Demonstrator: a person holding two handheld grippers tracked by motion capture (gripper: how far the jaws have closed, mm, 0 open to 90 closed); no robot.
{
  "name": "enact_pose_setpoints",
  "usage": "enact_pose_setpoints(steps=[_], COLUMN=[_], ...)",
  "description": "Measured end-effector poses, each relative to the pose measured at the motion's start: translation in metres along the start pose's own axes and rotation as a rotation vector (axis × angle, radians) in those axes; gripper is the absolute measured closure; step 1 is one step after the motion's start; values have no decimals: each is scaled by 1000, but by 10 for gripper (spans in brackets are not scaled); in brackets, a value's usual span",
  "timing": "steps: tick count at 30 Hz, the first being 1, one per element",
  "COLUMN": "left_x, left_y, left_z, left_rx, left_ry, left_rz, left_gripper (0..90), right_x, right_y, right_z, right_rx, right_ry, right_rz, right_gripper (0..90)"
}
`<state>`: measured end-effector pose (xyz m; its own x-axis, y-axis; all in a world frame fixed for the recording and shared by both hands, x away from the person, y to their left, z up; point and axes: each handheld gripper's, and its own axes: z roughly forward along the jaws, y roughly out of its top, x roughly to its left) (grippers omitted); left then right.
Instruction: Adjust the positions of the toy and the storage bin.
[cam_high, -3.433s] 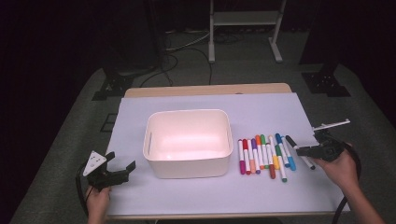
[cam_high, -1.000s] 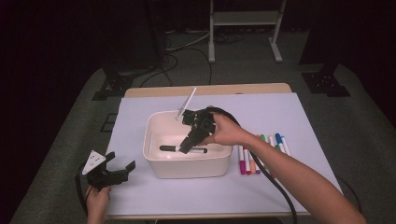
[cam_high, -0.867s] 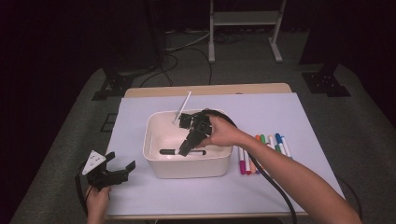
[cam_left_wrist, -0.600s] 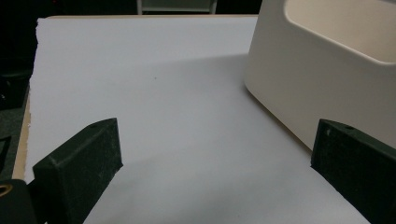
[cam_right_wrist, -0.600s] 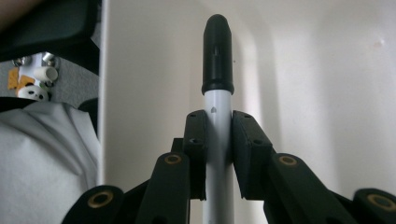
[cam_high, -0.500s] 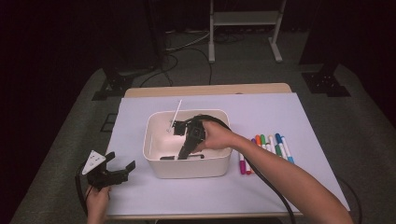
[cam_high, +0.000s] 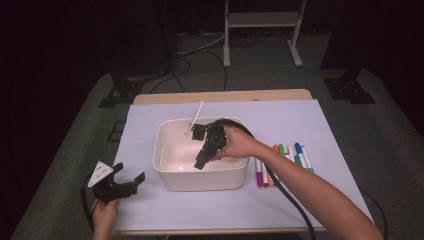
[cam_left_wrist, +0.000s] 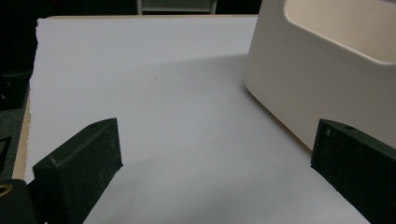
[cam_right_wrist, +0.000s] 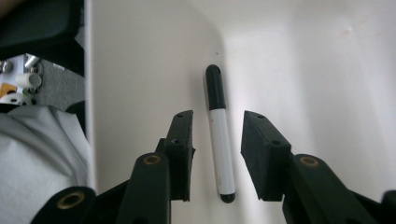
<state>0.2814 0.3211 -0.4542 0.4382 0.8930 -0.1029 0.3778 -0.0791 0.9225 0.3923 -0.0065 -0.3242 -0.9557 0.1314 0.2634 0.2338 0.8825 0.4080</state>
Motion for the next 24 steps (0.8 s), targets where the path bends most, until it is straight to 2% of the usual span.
enact_pose_setpoints(steps=[5,10,12,18,24], left_x=[0,0,0,0,-1], left_y=[0,0,0,0,0], left_z=[0,-1,0,-1,0], left_rx=[2,4,2,6,5], left_ry=[0,1,1,2,5], left_rz=[6,12,1,11,12], left_gripper=[6,6,6,6,6], right_x=[9,18,20,20,18], right_y=[-16,-43,-57,-104,-155], right_z=[-35,-71,-83,-103,-118], right_rx=[-109,-220,-259,-317,-380], right_ry=[-37,-103,-120,-179,-227], right_rz=[6,30,47,112,204], right_gripper=[549,467,439,384,359])
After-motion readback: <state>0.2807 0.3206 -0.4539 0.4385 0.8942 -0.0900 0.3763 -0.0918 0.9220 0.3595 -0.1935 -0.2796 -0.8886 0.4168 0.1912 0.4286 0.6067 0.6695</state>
